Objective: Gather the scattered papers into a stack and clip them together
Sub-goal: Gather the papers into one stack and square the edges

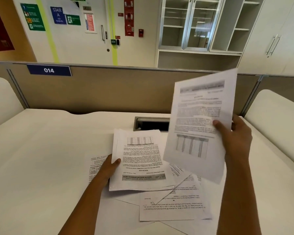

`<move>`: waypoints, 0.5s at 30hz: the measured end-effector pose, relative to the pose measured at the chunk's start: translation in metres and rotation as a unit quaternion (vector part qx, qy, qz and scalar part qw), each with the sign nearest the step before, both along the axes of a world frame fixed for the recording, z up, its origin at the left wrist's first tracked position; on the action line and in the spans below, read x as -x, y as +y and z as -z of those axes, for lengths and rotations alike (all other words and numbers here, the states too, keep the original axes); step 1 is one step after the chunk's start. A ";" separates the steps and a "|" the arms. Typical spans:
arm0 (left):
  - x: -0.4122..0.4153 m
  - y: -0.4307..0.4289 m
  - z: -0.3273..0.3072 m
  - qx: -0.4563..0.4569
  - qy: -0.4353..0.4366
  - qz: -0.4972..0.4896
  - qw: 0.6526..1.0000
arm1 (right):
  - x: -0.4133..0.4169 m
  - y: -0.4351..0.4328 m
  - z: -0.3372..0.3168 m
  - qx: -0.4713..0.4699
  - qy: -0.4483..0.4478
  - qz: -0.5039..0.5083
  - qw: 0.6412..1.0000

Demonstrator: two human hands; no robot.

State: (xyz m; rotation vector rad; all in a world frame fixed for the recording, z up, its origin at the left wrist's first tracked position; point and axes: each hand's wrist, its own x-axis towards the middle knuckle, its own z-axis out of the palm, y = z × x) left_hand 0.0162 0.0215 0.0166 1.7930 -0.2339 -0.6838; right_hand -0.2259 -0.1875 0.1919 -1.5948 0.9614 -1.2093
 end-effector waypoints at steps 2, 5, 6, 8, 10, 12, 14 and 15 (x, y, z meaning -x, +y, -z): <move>0.000 0.000 0.000 0.008 -0.003 0.009 1.000 | -0.015 -0.005 -0.005 0.011 0.000 -0.010 1.000; 0.001 -0.001 -0.003 0.012 -0.023 0.016 1.000 | -0.051 -0.012 0.015 0.019 0.066 -0.049 0.996; 0.001 0.000 -0.004 0.026 -0.030 0.011 0.999 | -0.064 -0.012 0.027 0.017 0.084 -0.070 0.994; -0.002 0.004 0.001 0.066 -0.023 -0.022 0.997 | -0.088 -0.007 0.052 0.000 0.107 -0.114 0.988; -0.037 0.005 0.048 0.075 0.008 -0.053 0.996 | -0.106 -0.001 0.077 -0.023 0.134 -0.150 0.979; -0.064 0.003 0.081 0.075 0.059 -0.069 0.993 | -0.118 0.005 0.101 -0.040 0.168 -0.172 0.970; -0.058 0.003 0.069 0.053 0.100 -0.045 0.993 | -0.126 0.010 0.121 -0.057 0.196 -0.191 0.960; -0.035 0.006 0.034 0.045 0.104 -0.022 0.993 | -0.129 0.012 0.130 -0.064 0.212 -0.194 0.956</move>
